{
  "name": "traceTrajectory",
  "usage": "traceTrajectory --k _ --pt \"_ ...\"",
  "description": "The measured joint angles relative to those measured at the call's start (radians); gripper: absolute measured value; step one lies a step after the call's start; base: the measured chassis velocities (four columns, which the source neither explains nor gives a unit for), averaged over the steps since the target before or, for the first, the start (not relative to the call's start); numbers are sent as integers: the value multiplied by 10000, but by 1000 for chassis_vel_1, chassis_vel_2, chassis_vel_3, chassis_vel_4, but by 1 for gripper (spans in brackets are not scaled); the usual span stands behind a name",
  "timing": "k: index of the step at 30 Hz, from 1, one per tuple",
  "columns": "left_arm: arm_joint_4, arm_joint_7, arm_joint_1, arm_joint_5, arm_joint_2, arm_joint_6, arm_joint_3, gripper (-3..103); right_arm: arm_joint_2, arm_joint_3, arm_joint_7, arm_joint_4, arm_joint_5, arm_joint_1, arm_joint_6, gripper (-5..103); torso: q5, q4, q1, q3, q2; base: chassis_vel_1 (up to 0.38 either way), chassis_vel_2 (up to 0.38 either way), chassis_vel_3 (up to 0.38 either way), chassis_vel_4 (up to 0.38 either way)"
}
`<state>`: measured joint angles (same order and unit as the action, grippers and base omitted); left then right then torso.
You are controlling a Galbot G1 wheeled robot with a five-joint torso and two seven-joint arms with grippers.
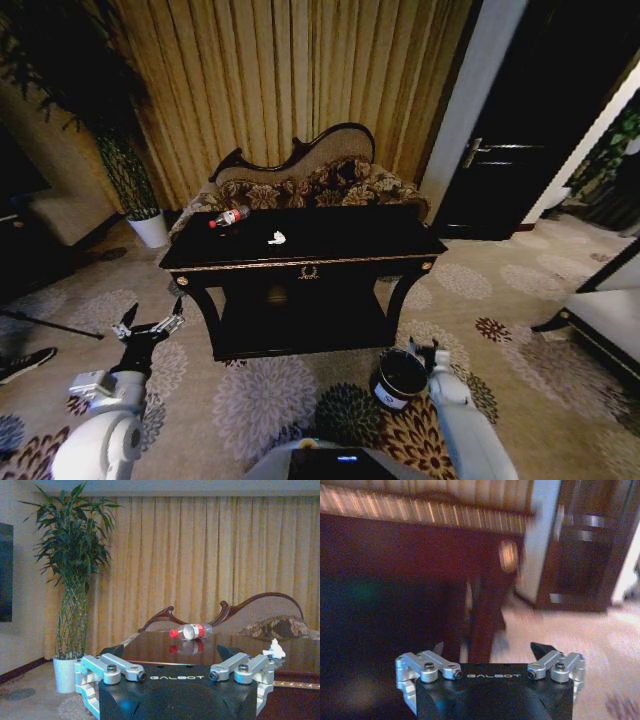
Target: Move to the front of the table and place the trash on the table into the trash bin.
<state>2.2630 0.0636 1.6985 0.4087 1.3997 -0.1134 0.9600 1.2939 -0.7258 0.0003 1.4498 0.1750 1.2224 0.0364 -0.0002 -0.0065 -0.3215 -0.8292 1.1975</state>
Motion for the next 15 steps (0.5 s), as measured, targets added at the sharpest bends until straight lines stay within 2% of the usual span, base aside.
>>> traceTrajectory --k 2,4,5,7,8,10,11,13,14,15 --pt "0 1 -9 -5 1 0 -14 100 29 -2 0 695 109 168 65 99 -3 -1 0 0 0 0 0 0 0" --pt "4 2 -15 -15 -6 0 -36 100 87 56 -1 2404 489 554 421 100 -1 0 0 0 0 0 0 0 0" --pt "4 2 -15 -15 -6 0 -36 100 87 56 -1 2404 489 554 421 100 -1 0 0 0 0 0 0 0 0" --pt "16 1 -8 -15 -75 -5 -33 100 53 171 -1 3869 1026 795 982 100 0 -2 1 0 0 0 0 0 0" --pt "16 1 -8 -15 -75 -5 -33 100 53 171 -1 3869 1026 795 982 100 0 -2 1 0 0 0 0 0 0" --pt "38 -6 1 28 -203 -13 32 100 -180 356 0 5406 1933 929 1855 100 -4 1 0 0 0 0 0 0 0" --pt "38 -6 1 28 -203 -13 32 100 -180 356 0 5406 1933 929 1855 100 -4 1 0 0 0 0 0 0 0" --pt "41 -22 18 79 -290 -20 83 100 -327 547 1 6438 2609 1007 2584 100 -2 0 0 0 0 0 0 0 0" --pt "41 -22 18 79 -290 -20 83 100 -327 547 1 6438 2609 1007 2584 100 -2 0 0 0 0 0 0 0 0" --pt "41 -32 29 108 -323 -23 100 100 -328 657 1 6822 2759 1036 2902 100 -1 -1 0 0 0 0 0 0 0"
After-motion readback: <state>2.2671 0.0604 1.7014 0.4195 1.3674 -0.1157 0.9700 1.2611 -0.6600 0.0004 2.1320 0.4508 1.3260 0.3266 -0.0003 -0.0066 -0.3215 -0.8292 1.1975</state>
